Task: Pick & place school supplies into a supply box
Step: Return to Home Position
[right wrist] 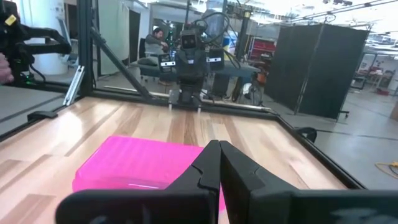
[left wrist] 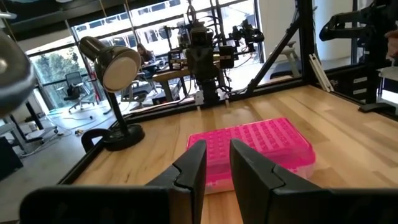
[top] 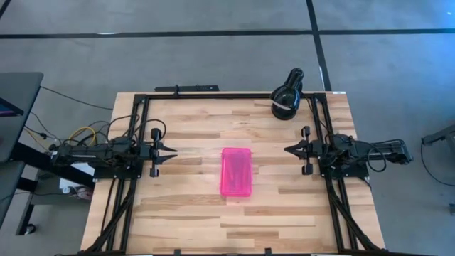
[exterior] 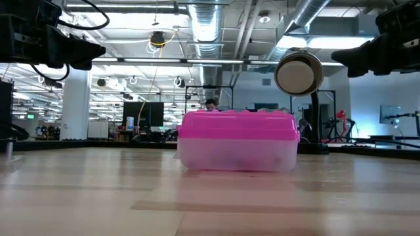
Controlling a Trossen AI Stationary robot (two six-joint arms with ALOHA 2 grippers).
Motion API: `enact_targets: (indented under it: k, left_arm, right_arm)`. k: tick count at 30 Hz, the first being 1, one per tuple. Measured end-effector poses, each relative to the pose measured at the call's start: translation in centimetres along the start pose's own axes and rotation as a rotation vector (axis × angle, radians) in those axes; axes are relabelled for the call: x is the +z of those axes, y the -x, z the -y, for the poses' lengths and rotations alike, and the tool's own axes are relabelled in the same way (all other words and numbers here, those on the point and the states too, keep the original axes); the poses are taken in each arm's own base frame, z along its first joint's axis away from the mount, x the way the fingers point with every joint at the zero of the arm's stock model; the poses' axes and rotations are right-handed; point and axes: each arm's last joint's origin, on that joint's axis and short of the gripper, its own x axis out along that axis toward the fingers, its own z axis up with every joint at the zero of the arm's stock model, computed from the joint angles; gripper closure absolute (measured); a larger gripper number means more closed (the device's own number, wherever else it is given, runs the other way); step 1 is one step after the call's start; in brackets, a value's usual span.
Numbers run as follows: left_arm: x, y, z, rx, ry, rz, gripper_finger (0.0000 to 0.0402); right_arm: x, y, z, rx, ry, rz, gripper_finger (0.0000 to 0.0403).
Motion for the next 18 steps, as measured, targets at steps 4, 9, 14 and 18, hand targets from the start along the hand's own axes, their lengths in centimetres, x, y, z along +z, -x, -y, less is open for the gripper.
enact_targets:
  k: [4,9,14,18]
  left_arm:
    - [-0.02,0.0,0.0,0.0,0.001,-0.001,0.0336]
    - [-0.02,0.0,0.0,0.0,0.007,-0.001,0.0336]
    - [-0.02,0.0,0.0,0.0,-0.003,-0.002,0.0336]
    - [-0.03,0.0,0.0,0.0,0.007,-0.002,0.0336]
  right_arm:
    - [0.0,0.0,0.0,0.0,0.0,0.0,0.0403]
    - [0.0,0.0,0.0,0.0,0.0,0.0,0.0403]
    - [-0.01,0.0,0.0,0.0,0.0,-0.001,0.0403]
    - [-0.01,0.0,0.0,0.0,0.0,-0.001,0.0403]
